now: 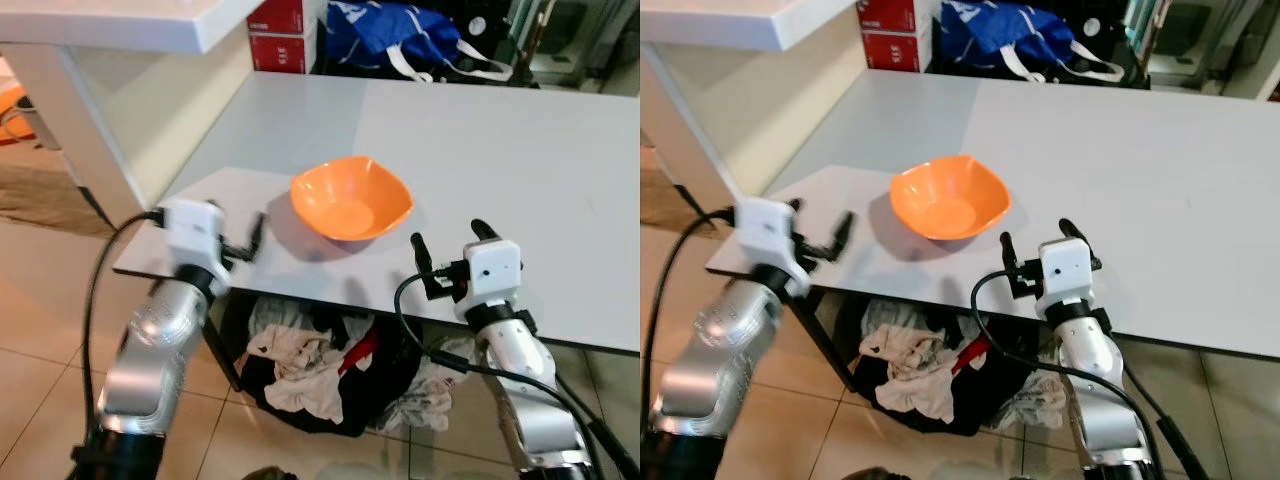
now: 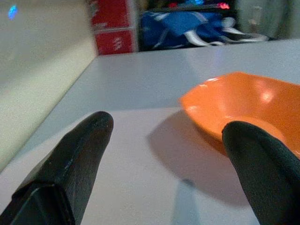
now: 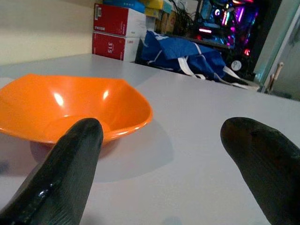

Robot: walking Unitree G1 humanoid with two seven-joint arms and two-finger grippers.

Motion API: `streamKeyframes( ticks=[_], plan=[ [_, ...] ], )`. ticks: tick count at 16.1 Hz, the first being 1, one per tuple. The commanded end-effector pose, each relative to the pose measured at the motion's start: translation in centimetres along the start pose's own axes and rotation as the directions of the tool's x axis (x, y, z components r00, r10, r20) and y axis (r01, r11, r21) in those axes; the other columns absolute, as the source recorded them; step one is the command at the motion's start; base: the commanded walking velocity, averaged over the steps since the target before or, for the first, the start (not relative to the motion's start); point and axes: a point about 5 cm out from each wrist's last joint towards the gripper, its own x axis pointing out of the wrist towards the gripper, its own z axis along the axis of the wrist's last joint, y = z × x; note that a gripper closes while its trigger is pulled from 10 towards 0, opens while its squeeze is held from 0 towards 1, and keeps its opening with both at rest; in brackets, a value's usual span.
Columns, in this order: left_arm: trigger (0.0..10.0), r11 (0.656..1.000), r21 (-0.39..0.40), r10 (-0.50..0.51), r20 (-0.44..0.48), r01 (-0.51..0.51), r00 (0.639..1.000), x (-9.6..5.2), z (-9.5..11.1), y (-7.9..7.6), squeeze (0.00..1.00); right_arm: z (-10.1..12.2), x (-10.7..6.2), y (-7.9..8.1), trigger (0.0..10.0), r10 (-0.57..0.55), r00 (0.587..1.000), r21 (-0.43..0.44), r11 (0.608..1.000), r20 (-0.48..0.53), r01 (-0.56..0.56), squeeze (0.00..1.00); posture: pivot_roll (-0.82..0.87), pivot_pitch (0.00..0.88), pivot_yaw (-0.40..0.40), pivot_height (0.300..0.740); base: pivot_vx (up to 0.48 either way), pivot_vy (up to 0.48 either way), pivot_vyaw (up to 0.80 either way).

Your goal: Setting the table

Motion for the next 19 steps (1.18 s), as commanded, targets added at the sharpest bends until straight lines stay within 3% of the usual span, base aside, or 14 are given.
streamKeyframes(
  ticks=[1, 2, 3, 8, 12, 16, 19],
  plan=[
    [10.0, 0.996, 0.058, -0.062, -0.031, 0.064, 0.998, -0.2, -1.2, -1.1, 0.00, -0.4, 0.1, -0.1, 10.0, -0.018, 1.000, -0.002, 1.000, -0.006, 0.018, 0.00, -0.09, 0.000, 0.069, 0.740, 0.000, 0.000, 0.00],
    [10.0, 0.995, 0.073, -0.065, -0.060, 0.069, 0.996, -0.5, -2.4, -1.3, 0.00, -0.4, 0.2, 0.0, 10.0, -0.025, 1.000, 0.007, 1.000, -0.001, 0.025, 0.00, -0.10, 0.000, 0.078, 0.740, 0.000, 0.000, 0.00],
    [10.0, 0.996, -0.039, -0.079, -0.113, 0.075, 0.990, -0.6, -3.5, -1.3, 0.00, -0.7, 0.6, 0.3, 10.0, -0.026, 0.999, 0.013, 1.000, -0.021, 0.026, 0.00, -0.10, 0.000, 0.091, 0.740, 0.000, 0.000, -0.73],
    [10.0, 0.994, -0.088, -0.076, -0.074, 0.069, 0.994, -0.1, -2.7, -1.0, 0.00, -1.0, 0.5, 0.2, 10.0, -0.029, 0.999, 0.007, 1.000, -0.017, 0.029, 0.00, -0.10, 0.000, 0.094, 0.740, 0.000, 0.000, -0.56],
    [10.0, 0.991, -0.131, -0.026, -0.024, 0.023, 0.999, -0.2, -1.8, -1.3, 0.00, -0.9, 1.0, 0.3, 10.0, -0.002, 1.000, -0.012, 1.000, -0.001, 0.002, 0.00, -0.08, 0.000, 0.066, 0.740, 0.000, 0.000, 0.00],
    [10.0, 0.994, -0.105, -0.028, -0.005, 0.027, 1.000, -0.4, -1.4, -1.6, 0.00, -0.9, 1.1, 0.5, 10.0, 0.011, 1.000, -0.013, 1.000, 0.004, -0.011, 0.00, -0.08, 0.000, 0.059, 0.740, 0.000, 0.000, 0.00],
    [10.0, 0.992, -0.125, -0.033, 0.003, 0.034, 0.999, -0.2, -1.0, -1.5, 0.00, -1.0, 1.3, 0.6, 10.0, 0.017, 1.000, -0.015, 1.000, -0.007, -0.017, 0.00, -0.08, 0.000, 0.054, 0.740, 0.000, 0.439, -0.26]
  ],
)
